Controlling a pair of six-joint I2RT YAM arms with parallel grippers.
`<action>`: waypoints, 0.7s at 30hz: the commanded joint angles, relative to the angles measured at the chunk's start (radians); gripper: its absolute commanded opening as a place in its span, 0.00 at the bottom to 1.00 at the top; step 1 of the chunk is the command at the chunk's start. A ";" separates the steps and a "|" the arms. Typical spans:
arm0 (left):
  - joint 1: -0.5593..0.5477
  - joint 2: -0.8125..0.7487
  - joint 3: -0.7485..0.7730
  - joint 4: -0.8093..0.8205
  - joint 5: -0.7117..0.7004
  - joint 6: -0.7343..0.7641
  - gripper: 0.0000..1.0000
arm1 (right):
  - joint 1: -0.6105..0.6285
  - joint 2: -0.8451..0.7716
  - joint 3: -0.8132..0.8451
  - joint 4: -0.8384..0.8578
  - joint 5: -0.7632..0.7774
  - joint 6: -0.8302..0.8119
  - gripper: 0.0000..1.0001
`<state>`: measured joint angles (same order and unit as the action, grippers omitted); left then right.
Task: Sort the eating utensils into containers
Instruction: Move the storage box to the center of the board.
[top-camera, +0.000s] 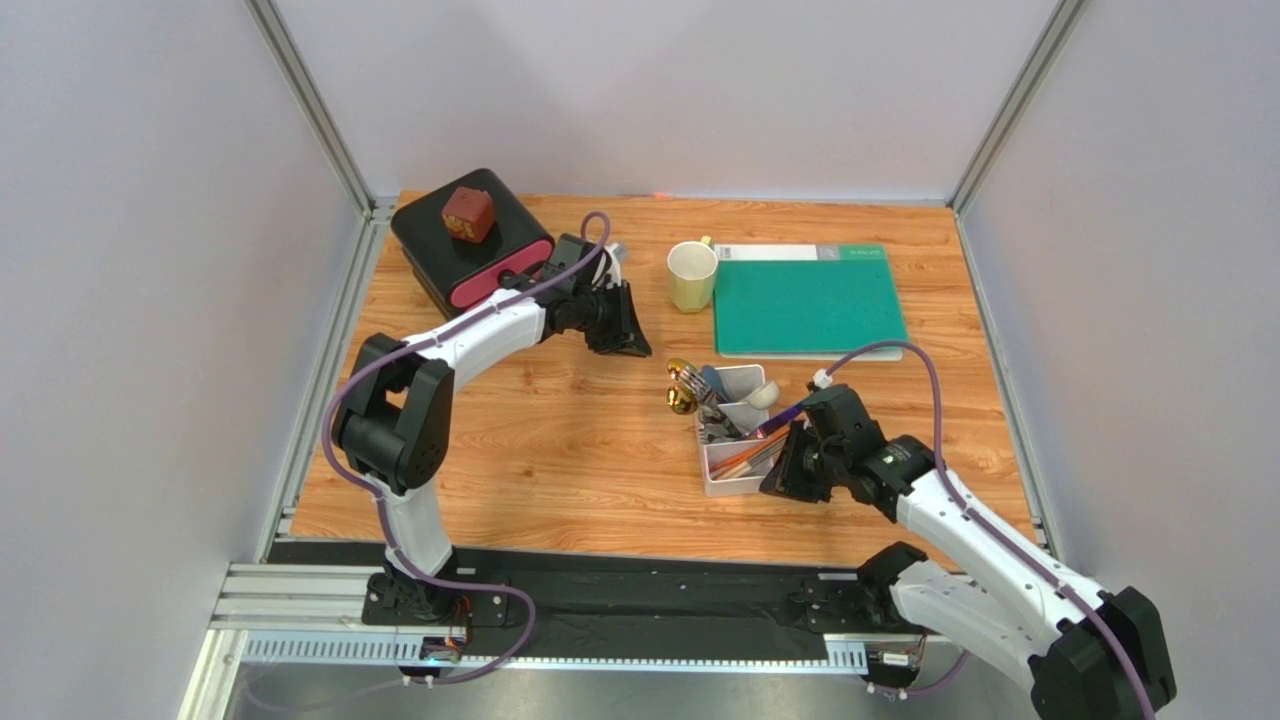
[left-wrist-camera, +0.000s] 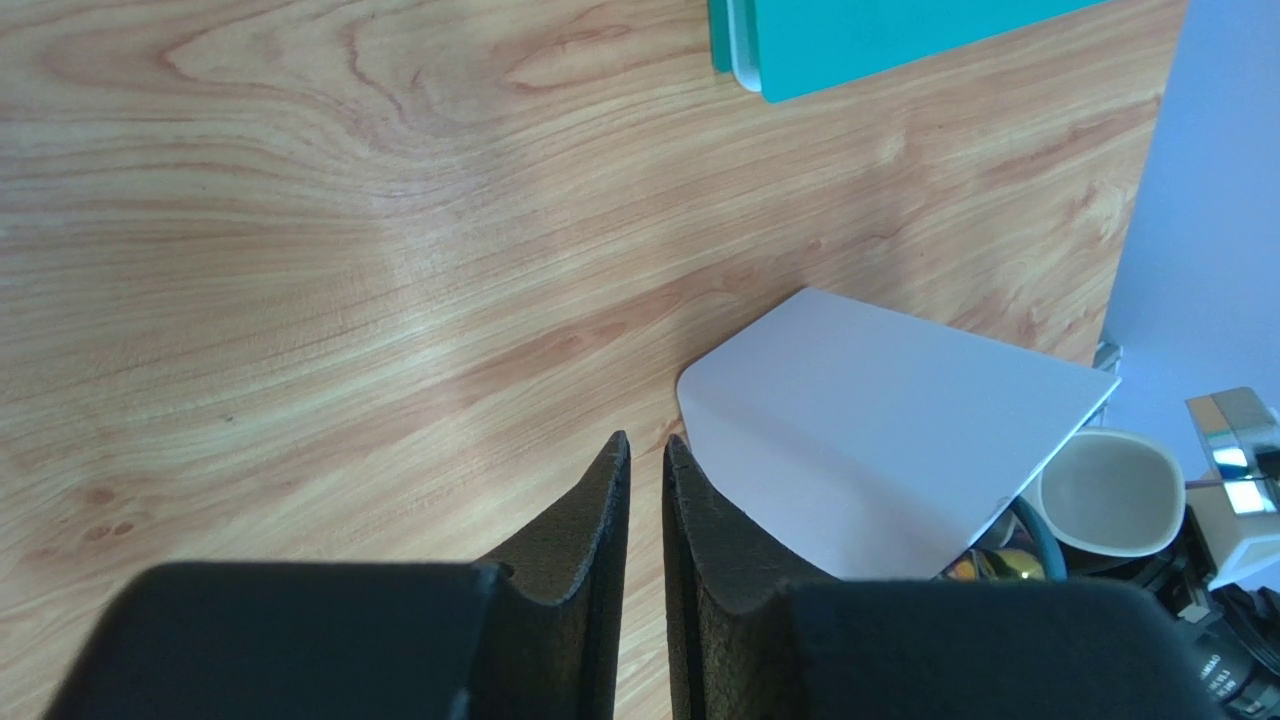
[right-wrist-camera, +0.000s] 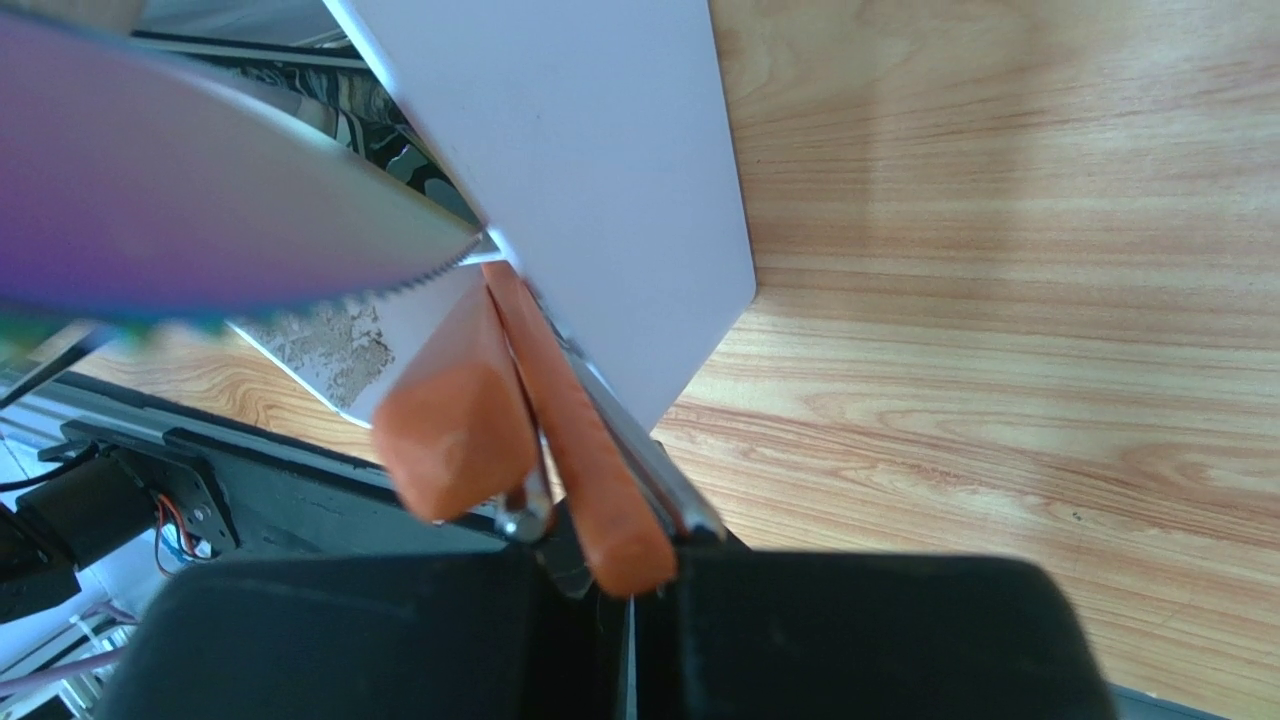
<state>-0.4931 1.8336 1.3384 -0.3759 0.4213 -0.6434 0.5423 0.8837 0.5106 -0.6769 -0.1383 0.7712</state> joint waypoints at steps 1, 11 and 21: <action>0.013 -0.023 -0.015 0.017 0.004 0.025 0.19 | 0.024 0.084 0.005 0.145 0.028 -0.012 0.00; 0.034 -0.057 -0.041 0.017 -0.016 0.028 0.19 | 0.042 0.221 0.035 0.235 0.022 -0.006 0.00; 0.071 -0.097 -0.051 0.008 -0.027 0.039 0.19 | 0.048 0.369 0.111 0.310 -0.015 -0.021 0.00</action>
<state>-0.4393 1.7950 1.2938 -0.3771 0.3973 -0.6323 0.5495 1.0927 0.6353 -0.6926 -0.1104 0.8043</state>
